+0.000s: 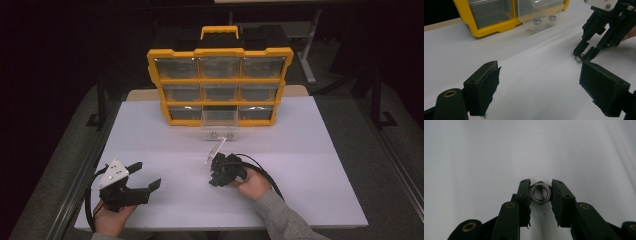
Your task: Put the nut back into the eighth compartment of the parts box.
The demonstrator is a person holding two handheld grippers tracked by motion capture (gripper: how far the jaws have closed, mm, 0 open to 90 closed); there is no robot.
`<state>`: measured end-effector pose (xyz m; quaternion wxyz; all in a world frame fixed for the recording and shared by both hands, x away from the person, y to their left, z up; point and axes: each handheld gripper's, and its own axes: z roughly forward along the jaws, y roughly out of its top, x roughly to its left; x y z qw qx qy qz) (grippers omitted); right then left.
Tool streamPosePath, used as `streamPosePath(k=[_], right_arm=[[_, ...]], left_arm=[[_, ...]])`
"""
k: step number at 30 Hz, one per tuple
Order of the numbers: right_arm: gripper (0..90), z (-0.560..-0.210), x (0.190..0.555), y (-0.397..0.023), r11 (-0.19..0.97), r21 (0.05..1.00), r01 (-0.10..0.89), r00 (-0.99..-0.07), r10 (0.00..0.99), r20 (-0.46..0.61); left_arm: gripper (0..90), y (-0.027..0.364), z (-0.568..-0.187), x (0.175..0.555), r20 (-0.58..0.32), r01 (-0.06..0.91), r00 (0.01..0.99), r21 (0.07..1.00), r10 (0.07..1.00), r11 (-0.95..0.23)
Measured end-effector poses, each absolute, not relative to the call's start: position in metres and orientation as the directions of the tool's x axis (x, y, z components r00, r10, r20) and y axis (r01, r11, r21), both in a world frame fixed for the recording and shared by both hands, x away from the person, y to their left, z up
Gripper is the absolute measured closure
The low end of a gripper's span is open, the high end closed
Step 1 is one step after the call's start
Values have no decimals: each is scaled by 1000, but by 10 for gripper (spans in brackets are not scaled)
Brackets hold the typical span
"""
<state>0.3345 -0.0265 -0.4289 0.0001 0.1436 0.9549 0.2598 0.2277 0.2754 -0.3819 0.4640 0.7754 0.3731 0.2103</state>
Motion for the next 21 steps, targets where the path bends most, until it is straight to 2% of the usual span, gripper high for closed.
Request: streamPosePath(k=[21], right_arm=[[691, -418, 345, -37, 793, 516, 324, -946, 282, 161]], left_arm=[[158, 276, -382, 228, -30, 386, 630, 879, 776, -279]])
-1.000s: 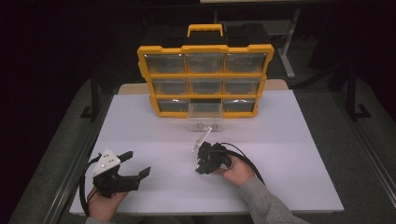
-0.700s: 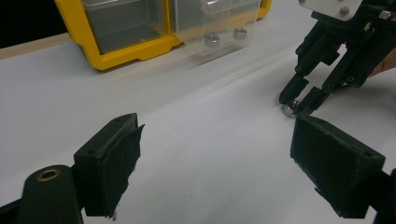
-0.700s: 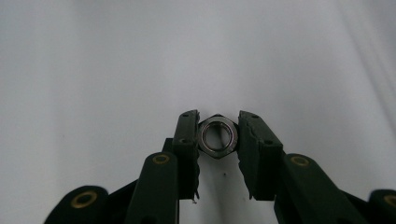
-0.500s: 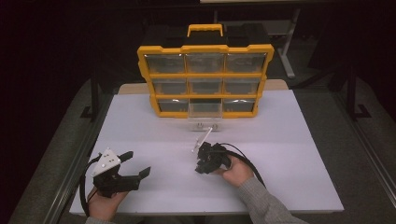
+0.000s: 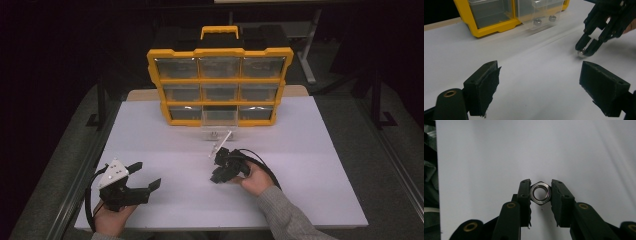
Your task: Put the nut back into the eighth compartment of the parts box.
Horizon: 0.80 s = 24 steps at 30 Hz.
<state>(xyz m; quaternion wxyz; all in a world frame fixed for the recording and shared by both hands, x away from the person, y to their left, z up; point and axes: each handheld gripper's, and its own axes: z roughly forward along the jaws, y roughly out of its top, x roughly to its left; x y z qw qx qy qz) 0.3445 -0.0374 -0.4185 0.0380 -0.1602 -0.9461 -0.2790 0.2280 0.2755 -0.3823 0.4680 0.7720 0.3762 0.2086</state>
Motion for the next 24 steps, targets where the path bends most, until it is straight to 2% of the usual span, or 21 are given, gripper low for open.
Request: streamPosePath(k=[18, 24], right_arm=[[691, -345, 378, -60, 728, 582, 361, -930, 329, 165], [691, -328, 393, -67, 713, 603, 358, -927, 350, 137]], left_arm=[[158, 275, -381, 228, -29, 388, 628, 878, 778, -280], [158, 276, -381, 228, -33, 386, 626, 881, 779, -272]])
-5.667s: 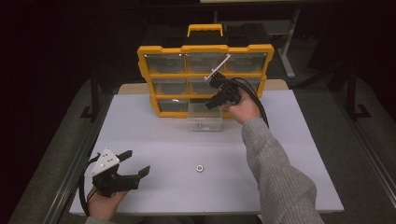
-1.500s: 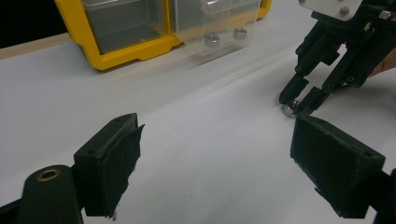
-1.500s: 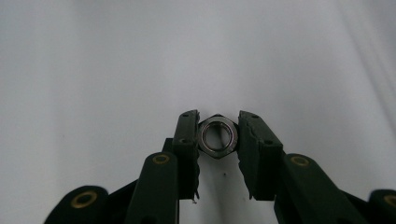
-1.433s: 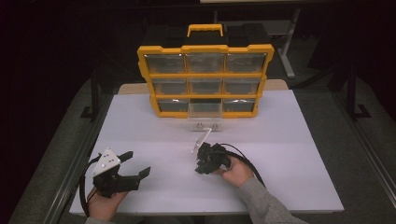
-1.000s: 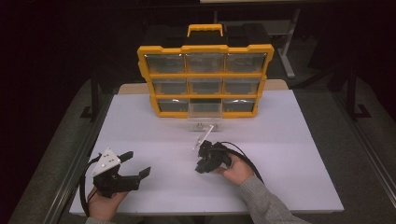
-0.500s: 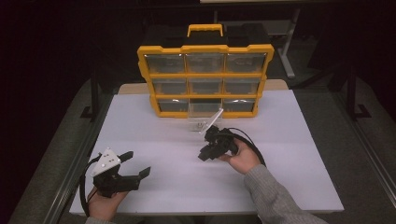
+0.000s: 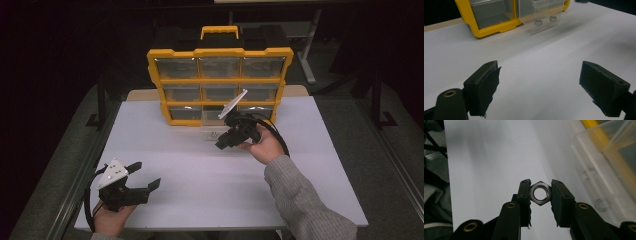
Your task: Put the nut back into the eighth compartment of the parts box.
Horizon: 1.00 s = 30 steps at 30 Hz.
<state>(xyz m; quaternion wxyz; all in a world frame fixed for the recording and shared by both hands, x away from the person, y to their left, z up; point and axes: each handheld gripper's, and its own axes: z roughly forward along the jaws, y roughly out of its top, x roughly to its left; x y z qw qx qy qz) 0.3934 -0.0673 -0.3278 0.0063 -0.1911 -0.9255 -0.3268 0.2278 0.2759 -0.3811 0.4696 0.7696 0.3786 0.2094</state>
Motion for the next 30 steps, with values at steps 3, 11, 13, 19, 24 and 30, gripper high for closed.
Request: streamPosePath(k=[3, 11, 13, 19, 24, 30], right_arm=[[691, -320, 402, -72, 698, 615, 367, -921, 363, 138], [691, -296, 423, -74, 686, 617, 386, -906, 407, 114], [691, -290, 427, -74, 684, 615, 392, -902, 418, 110], [691, -274, 442, -70, 681, 603, 415, -887, 451, 101], [691, -267, 453, -69, 669, 599, 440, -871, 481, 102], [691, -275, 463, -68, 673, 587, 450, -862, 498, 90]], left_arm=[[158, 276, -381, 228, -29, 384, 629, 880, 777, -278], [158, 276, -381, 228, -28, 385, 629, 880, 777, -280], [158, 276, -381, 228, -28, 386, 629, 879, 777, -281], [158, 277, -381, 228, -25, 384, 630, 879, 777, -283], [159, 278, -381, 228, -27, 383, 629, 880, 777, -280], [158, 276, -381, 229, -32, 383, 631, 881, 775, -276]])
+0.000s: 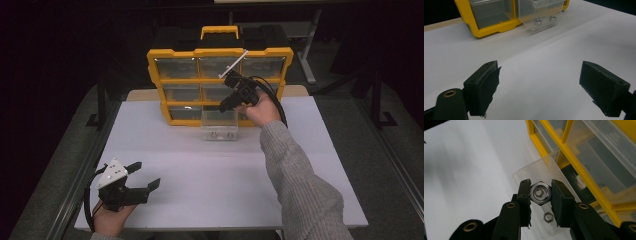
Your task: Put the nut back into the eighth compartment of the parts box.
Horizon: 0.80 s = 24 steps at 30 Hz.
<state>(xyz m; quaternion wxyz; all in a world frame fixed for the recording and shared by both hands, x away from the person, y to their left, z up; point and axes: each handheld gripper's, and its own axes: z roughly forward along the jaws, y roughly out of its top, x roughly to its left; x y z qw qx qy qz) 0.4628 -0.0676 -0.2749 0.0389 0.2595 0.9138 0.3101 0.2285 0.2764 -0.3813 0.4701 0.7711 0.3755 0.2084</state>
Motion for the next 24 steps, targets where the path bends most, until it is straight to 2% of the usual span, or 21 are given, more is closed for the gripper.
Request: streamPosePath(k=[24], right_arm=[[690, -314, 482, -64, 657, 554, 512, -827, 550, 114]], left_arm=[[158, 280, -381, 228, -34, 385, 624, 883, 781, -270]])
